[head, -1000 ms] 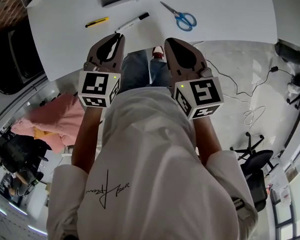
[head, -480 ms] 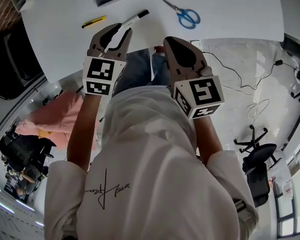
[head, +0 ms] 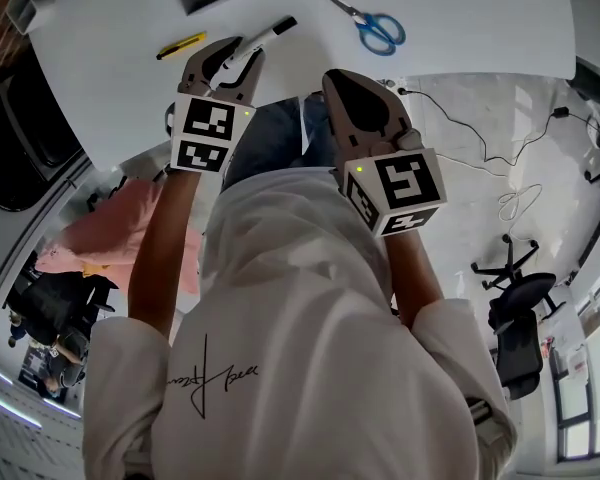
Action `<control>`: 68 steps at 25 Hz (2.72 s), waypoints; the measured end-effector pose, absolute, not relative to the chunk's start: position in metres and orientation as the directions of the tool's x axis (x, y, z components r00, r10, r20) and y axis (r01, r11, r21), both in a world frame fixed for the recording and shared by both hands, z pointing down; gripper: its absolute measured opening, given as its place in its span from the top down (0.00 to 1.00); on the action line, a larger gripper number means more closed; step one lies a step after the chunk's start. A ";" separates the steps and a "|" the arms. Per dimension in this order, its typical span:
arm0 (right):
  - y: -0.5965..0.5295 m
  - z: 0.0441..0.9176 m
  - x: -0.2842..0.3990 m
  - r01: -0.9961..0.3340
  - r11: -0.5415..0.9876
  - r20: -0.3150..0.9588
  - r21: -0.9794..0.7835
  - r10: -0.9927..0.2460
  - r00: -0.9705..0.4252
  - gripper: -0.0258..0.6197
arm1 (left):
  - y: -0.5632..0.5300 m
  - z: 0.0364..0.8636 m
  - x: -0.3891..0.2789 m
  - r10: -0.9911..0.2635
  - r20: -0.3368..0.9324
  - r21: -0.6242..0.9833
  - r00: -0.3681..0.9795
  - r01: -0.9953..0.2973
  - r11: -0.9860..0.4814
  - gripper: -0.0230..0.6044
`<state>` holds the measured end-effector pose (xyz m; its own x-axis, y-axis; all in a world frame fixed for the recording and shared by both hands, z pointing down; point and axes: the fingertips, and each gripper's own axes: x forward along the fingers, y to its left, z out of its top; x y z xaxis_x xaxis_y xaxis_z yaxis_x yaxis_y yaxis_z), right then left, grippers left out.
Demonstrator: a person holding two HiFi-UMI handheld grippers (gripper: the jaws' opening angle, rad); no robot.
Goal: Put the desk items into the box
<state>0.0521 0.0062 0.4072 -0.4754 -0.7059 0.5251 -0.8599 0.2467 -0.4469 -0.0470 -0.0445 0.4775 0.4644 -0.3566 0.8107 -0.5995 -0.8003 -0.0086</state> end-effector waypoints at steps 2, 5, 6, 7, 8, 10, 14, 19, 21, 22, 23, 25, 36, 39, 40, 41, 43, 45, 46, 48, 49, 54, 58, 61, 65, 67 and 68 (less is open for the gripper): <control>0.005 0.410 0.050 -0.861 0.242 0.532 -0.448 -0.702 -0.474 0.92 | -0.043 0.485 -0.048 -0.337 0.822 -0.003 0.459 -0.588 -0.809 0.78; 0.002 0.415 0.048 -0.864 0.236 0.545 -0.445 -0.694 -0.471 0.92 | -0.042 0.497 -0.049 -0.314 0.838 0.005 0.447 -0.581 -0.814 0.78; 0.001 0.417 0.047 -0.864 0.234 0.548 -0.446 -0.692 -0.470 0.92 | -0.043 0.501 -0.050 -0.310 0.843 0.001 0.440 -0.578 -0.816 0.78; 0.000 0.418 0.046 -0.864 0.230 0.550 -0.448 -0.691 -0.469 0.92 | -0.044 0.504 -0.050 -0.308 0.848 -0.006 0.432 -0.572 -0.820 0.78; -0.001 0.418 0.045 -0.863 0.227 0.551 -0.451 -0.690 -0.469 0.92 | -0.045 0.507 -0.051 -0.304 0.853 -0.014 0.425 -0.564 -0.826 0.78; -0.002 0.420 0.042 -0.862 0.222 0.554 -0.455 -0.688 -0.469 0.92 | -0.045 0.511 -0.052 -0.293 0.861 -0.020 0.416 -0.548 -0.836 0.78; -0.006 0.421 0.040 -0.862 0.216 0.556 -0.459 -0.687 -0.468 0.92 | -0.047 0.518 -0.053 -0.274 0.876 -0.030 0.397 -0.521 -0.853 0.78; -0.007 0.422 0.039 -0.863 0.205 0.560 -0.462 -0.687 -0.463 0.92 | -0.050 0.522 -0.053 -0.263 0.879 -0.028 0.396 -0.509 -0.860 0.78; -0.007 0.422 0.038 -0.863 0.201 0.561 -0.463 -0.687 -0.461 0.92 | -0.051 0.523 -0.054 -0.260 0.880 -0.027 0.398 -0.504 -0.863 0.78; -0.007 0.423 0.038 -0.863 0.200 0.561 -0.464 -0.688 -0.461 0.92 | -0.051 0.524 -0.054 -0.258 0.880 -0.025 0.399 -0.502 -0.865 0.78; -0.007 0.423 0.038 -0.863 0.198 0.560 -0.465 -0.689 -0.460 0.92 | -0.051 0.524 -0.053 -0.255 0.880 -0.023 0.401 -0.500 -0.866 0.78; -0.007 0.424 0.037 -0.863 0.195 0.561 -0.466 -0.690 -0.458 0.92 | -0.051 0.526 -0.053 -0.250 0.879 -0.018 0.406 -0.496 -0.868 0.78; -0.006 0.425 0.037 -0.868 0.181 0.566 -0.462 -0.693 -0.446 0.92 | -0.047 0.533 -0.053 -0.230 0.890 -0.019 0.395 -0.471 -0.882 0.78; -0.006 0.424 0.037 -0.869 0.180 0.566 -0.462 -0.694 -0.445 0.92 | -0.047 0.534 -0.053 -0.225 0.892 -0.019 0.392 -0.464 -0.885 0.78; -0.005 0.424 0.037 -0.868 0.181 0.566 -0.462 -0.694 -0.445 0.92 | -0.047 0.534 -0.053 -0.225 0.893 -0.021 0.391 -0.461 -0.887 0.78; -0.005 0.424 0.037 -0.868 0.181 0.566 -0.461 -0.694 -0.445 0.92 | -0.047 0.533 -0.052 -0.224 0.894 -0.024 0.389 -0.458 -0.889 0.78; -0.006 0.424 0.037 -0.869 0.183 0.565 -0.461 -0.694 -0.446 0.92 | -0.045 0.534 -0.051 -0.223 0.896 -0.029 0.385 -0.450 -0.892 0.81; -0.006 0.423 0.036 -0.869 0.184 0.565 -0.460 -0.694 -0.446 0.92 | -0.043 0.534 -0.049 -0.227 0.898 -0.043 0.378 -0.437 -0.898 0.84; -0.006 0.423 0.036 -0.869 0.184 0.565 -0.460 -0.694 -0.446 0.92 | -0.042 0.534 -0.049 -0.231 0.898 -0.053 0.374 -0.430 -0.901 0.85; -0.006 0.423 0.036 -0.869 0.187 0.565 -0.459 -0.694 -0.447 0.92 | -0.041 0.534 -0.049 -0.236 0.898 -0.059 0.371 -0.430 -0.901 0.85; -0.006 0.423 0.036 -0.869 0.188 0.564 -0.458 -0.694 -0.448 0.92 | -0.041 0.535 -0.049 -0.235 0.898 -0.055 0.372 -0.436 -0.898 0.85; -0.004 0.421 0.038 -0.871 0.191 0.565 -0.452 -0.694 -0.446 0.92 | -0.042 0.534 -0.051 -0.234 0.898 -0.039 0.373 -0.461 -0.886 0.85; -0.005 0.420 0.038 -0.873 0.191 0.565 -0.448 -0.696 -0.442 0.92 | -0.046 0.533 -0.062 -0.252 0.899 -0.043 0.357 -0.501 -0.864 0.85; -0.005 0.418 0.039 -0.875 0.192 0.565 -0.445 -0.698 -0.441 0.92 | -0.047 0.529 -0.070 -0.267 0.899 -0.050 0.346 -0.526 -0.849 0.85; -0.005 0.416 0.039 -0.874 0.199 0.560 -0.443 -0.700 -0.443 0.92 | -0.045 0.525 -0.079 -0.274 0.896 -0.030 0.349 -0.568 -0.822 0.85; -0.007 0.414 0.037 -0.874 0.205 0.558 -0.440 -0.700 -0.446 0.92 | -0.045 0.522 -0.081 -0.275 0.895 -0.025 0.350 -0.579 -0.815 0.85; -0.008 0.413 0.037 -0.874 0.208 0.557 -0.439 -0.700 -0.447 0.92 | -0.046 0.521 -0.082 -0.277 0.894 -0.024 0.352 -0.581 -0.814 0.85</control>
